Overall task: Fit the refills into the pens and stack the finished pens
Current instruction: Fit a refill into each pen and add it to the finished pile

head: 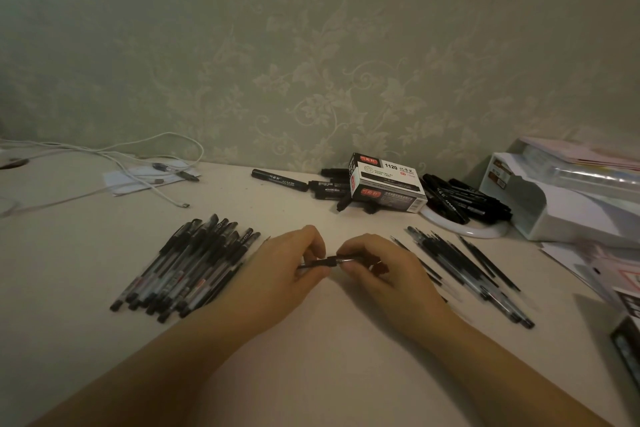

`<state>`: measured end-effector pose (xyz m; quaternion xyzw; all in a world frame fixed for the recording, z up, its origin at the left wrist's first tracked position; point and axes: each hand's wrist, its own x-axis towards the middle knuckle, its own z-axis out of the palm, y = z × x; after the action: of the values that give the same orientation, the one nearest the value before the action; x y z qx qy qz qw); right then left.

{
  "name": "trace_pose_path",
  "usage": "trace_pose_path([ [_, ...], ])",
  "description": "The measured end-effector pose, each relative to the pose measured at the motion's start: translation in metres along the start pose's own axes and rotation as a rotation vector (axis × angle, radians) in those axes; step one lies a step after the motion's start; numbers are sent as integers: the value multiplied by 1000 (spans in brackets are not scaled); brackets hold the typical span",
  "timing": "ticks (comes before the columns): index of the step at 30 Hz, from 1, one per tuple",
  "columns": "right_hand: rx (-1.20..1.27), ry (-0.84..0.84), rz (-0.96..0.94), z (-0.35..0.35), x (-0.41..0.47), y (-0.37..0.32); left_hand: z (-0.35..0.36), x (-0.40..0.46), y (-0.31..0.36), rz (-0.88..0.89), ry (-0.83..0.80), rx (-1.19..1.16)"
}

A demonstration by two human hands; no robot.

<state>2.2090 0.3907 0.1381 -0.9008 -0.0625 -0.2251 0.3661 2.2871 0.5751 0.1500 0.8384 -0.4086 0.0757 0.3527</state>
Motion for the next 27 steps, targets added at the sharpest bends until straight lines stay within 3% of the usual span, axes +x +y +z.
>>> trace_pose_path([
  [9, 323, -51, 164, -7, 1, 1, -4, 1, 4, 154, 11, 67],
  [27, 322, -72, 181, -6, 3, 1, -3, 2, 7, 211, 46, 89],
])
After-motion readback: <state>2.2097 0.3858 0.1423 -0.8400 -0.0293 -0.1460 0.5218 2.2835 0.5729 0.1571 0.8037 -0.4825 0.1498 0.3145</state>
